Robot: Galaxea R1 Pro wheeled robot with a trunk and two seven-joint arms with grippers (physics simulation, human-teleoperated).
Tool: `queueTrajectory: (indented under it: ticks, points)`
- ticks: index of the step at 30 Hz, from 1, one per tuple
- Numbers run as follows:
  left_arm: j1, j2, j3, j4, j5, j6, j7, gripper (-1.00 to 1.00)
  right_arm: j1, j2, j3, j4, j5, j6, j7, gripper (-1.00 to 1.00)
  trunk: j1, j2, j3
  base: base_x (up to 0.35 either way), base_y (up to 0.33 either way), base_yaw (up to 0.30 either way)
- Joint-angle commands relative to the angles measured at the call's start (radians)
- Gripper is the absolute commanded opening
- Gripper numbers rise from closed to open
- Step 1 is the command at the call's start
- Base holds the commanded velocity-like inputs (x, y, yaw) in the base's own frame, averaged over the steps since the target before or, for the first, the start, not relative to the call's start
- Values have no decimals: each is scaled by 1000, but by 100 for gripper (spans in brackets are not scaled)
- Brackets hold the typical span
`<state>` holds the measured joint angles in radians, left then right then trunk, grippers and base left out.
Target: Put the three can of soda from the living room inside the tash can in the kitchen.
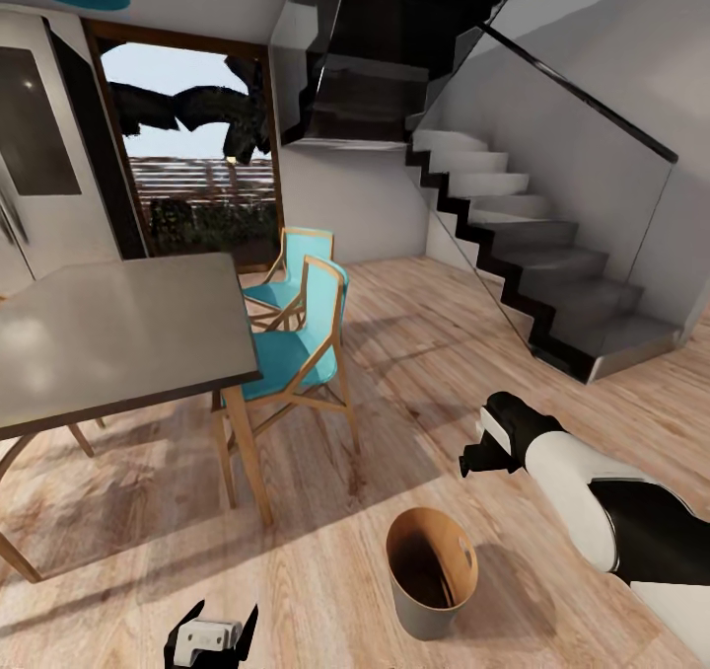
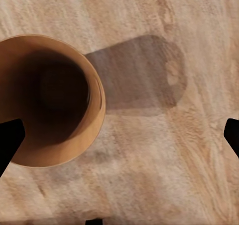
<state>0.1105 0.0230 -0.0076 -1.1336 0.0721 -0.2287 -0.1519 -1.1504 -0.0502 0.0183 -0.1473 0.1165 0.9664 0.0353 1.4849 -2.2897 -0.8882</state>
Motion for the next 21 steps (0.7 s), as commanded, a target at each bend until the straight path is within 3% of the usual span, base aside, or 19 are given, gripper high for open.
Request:
queueTrajectory:
  ticks: [1, 21]
  points:
    - [0, 0, 0, 0, 0, 0, 0, 100, 0, 0, 0, 0, 0, 0, 0, 100, 4, -7, -3, 0, 0, 0]
    - [0, 0, 0, 0, 0, 0, 0, 100, 0, 1, 0, 0, 0, -1, 0, 100, 81, -147, -66, 0, 0, 0]
